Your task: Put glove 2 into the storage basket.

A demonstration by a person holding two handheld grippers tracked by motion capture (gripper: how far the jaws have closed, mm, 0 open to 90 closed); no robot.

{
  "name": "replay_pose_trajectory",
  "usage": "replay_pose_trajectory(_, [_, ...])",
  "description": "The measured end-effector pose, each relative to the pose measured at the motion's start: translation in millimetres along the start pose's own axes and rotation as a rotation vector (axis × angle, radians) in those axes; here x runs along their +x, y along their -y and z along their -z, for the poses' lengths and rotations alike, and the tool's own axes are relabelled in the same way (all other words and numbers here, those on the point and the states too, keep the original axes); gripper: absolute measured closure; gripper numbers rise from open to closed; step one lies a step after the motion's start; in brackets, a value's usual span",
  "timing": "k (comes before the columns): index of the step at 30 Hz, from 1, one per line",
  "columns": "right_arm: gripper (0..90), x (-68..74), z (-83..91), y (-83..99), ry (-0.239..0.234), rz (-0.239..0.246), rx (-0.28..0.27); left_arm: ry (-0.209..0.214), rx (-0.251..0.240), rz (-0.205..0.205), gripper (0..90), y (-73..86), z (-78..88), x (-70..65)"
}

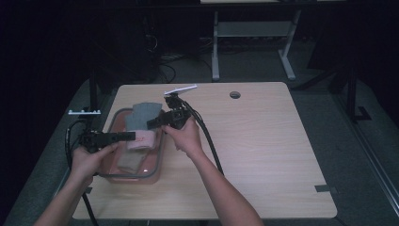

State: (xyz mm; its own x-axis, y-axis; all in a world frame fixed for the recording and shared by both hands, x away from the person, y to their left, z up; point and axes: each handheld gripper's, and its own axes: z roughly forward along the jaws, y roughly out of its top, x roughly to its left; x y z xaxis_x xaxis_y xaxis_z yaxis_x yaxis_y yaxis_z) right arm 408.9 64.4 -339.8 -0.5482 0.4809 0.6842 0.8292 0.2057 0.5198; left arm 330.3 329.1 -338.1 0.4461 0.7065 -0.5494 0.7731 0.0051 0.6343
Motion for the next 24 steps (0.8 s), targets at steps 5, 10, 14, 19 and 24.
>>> replay_pose_trajectory(5, [76.9, 2.7, -11.9, -2.2, 0.003, 0.001, 0.010, -0.017, 0.011, -0.002, 68.2, -0.5, 5.4, 6.3])
replay_pose_trajectory(10, [76.8, 2.0, -22.4, -2.6, 0.011, 0.004, 0.027, -0.059, 0.026, -0.015, 68.5, 2.1, 8.2, 11.5])
replay_pose_trajectory(14, [76.7, -1.3, -31.9, -2.0, 0.015, 0.000, 0.048, -0.077, 0.041, -0.007, 68.5, 5.6, 7.4, 17.2])
replay_pose_trajectory(19, [76.3, -4.6, -43.0, -0.4, 0.021, -0.009, 0.070, -0.102, 0.052, -0.011, 68.6, 8.8, 7.4, 21.6])
replay_pose_trajectory(24, [75.9, -5.9, -48.6, 0.6, 0.033, -0.005, 0.094, -0.107, 0.065, 0.009, 68.7, 14.2, 5.6, 30.5])
